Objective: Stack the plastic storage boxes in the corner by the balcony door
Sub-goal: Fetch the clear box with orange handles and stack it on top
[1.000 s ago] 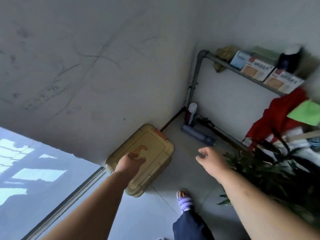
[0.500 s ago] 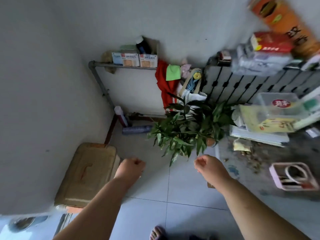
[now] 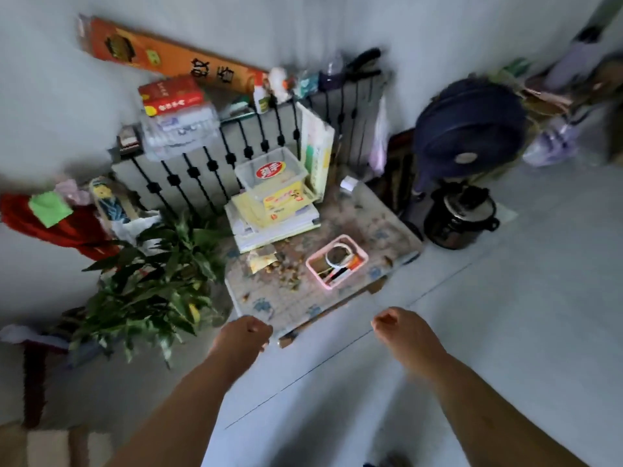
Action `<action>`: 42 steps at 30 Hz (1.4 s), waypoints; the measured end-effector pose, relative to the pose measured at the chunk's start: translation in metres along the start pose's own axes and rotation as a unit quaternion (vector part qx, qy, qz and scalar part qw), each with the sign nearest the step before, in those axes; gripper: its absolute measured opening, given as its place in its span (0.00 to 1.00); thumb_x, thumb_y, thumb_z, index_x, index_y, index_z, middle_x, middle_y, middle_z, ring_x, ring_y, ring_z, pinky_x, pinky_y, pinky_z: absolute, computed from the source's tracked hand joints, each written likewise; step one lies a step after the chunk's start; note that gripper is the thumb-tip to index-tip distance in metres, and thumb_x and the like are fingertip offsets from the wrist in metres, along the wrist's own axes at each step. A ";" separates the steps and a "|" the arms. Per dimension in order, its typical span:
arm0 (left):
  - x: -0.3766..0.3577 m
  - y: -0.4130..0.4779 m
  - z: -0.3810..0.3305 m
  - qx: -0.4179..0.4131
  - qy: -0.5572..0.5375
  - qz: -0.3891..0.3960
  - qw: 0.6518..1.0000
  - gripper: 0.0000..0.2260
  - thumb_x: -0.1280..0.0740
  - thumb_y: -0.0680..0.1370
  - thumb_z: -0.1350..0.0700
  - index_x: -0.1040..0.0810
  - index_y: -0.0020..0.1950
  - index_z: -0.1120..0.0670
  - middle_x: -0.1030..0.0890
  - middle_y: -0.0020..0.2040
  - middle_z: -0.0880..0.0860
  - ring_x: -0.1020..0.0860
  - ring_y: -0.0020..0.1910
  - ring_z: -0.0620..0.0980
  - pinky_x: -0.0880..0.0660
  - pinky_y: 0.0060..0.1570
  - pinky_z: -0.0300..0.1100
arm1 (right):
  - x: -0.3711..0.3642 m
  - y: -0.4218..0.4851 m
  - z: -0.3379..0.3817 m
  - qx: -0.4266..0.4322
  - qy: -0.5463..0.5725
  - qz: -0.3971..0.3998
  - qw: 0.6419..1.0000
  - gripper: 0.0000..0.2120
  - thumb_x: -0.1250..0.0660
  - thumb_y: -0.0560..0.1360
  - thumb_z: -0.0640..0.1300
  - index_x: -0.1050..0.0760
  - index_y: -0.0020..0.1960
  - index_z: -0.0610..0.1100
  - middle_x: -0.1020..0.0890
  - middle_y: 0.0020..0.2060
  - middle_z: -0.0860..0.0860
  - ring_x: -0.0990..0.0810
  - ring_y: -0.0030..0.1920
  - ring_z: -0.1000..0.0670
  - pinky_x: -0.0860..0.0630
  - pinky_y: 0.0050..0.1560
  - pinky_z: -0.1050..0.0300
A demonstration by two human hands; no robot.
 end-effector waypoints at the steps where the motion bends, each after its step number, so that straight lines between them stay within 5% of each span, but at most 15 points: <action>1: -0.029 0.000 -0.025 -0.012 0.010 0.012 1.000 0.06 0.32 0.76 0.54 0.20 0.40 0.53 0.15 0.41 0.55 0.17 0.42 0.56 0.20 0.46 0.49 | 0.027 -0.001 -0.025 -0.015 0.011 -0.015 1.000 0.07 0.37 0.76 0.47 0.25 0.39 0.49 0.20 0.36 0.51 0.21 0.43 0.47 0.32 0.42 0.58; 5: -0.126 -0.006 -0.109 -0.048 0.022 0.050 0.997 0.06 0.31 0.75 0.56 0.19 0.39 0.55 0.16 0.37 0.56 0.16 0.42 0.59 0.20 0.48 0.50 | 0.115 -0.009 -0.110 -0.053 0.049 -0.053 0.996 0.09 0.37 0.78 0.48 0.21 0.48 0.45 0.17 0.43 0.49 0.19 0.48 0.47 0.25 0.50 0.55; 13: -0.277 -0.007 -0.253 -0.124 0.064 0.128 0.982 0.05 0.33 0.76 0.60 0.20 0.41 0.58 0.19 0.33 0.51 0.23 0.30 0.44 0.27 0.30 0.29 | 0.247 -0.012 -0.236 -0.108 0.165 -0.164 0.966 0.09 0.36 0.78 0.47 0.20 0.50 0.43 0.16 0.45 0.49 0.18 0.48 0.48 0.22 0.54 0.49; 19: -0.377 0.017 -0.358 -0.166 0.095 0.182 0.965 0.07 0.34 0.75 0.61 0.23 0.37 0.58 0.21 0.33 0.52 0.24 0.30 0.47 0.27 0.37 0.39 | 0.323 0.018 -0.312 -0.149 0.215 -0.223 0.939 0.07 0.35 0.77 0.47 0.20 0.51 0.47 0.16 0.45 0.52 0.19 0.48 0.50 0.23 0.54 0.51; 35: -0.655 0.114 -0.677 -0.265 0.213 0.263 0.903 0.06 0.33 0.78 0.53 0.23 0.40 0.49 0.20 0.35 0.47 0.23 0.33 0.40 0.31 0.28 0.31 | 0.574 0.104 -0.507 -0.287 0.331 -0.357 0.825 0.04 0.33 0.75 0.45 0.20 0.42 0.50 0.15 0.37 0.52 0.17 0.43 0.50 0.21 0.50 0.45; 42: -0.781 0.132 -0.782 -0.210 0.155 0.270 0.927 0.05 0.32 0.77 0.57 0.19 0.44 0.56 0.17 0.37 0.54 0.21 0.34 0.48 0.26 0.37 0.39 | 0.692 0.165 -0.620 -0.294 0.329 -0.351 0.826 0.05 0.34 0.75 0.46 0.21 0.41 0.50 0.15 0.38 0.52 0.17 0.43 0.48 0.20 0.50 0.44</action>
Point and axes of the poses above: each hand's wrist, its own y-axis towards the middle knuckle, its own x-axis out of the back of the hand, z = x × y, the point moved 3 cm from there along y, towards the middle knuckle
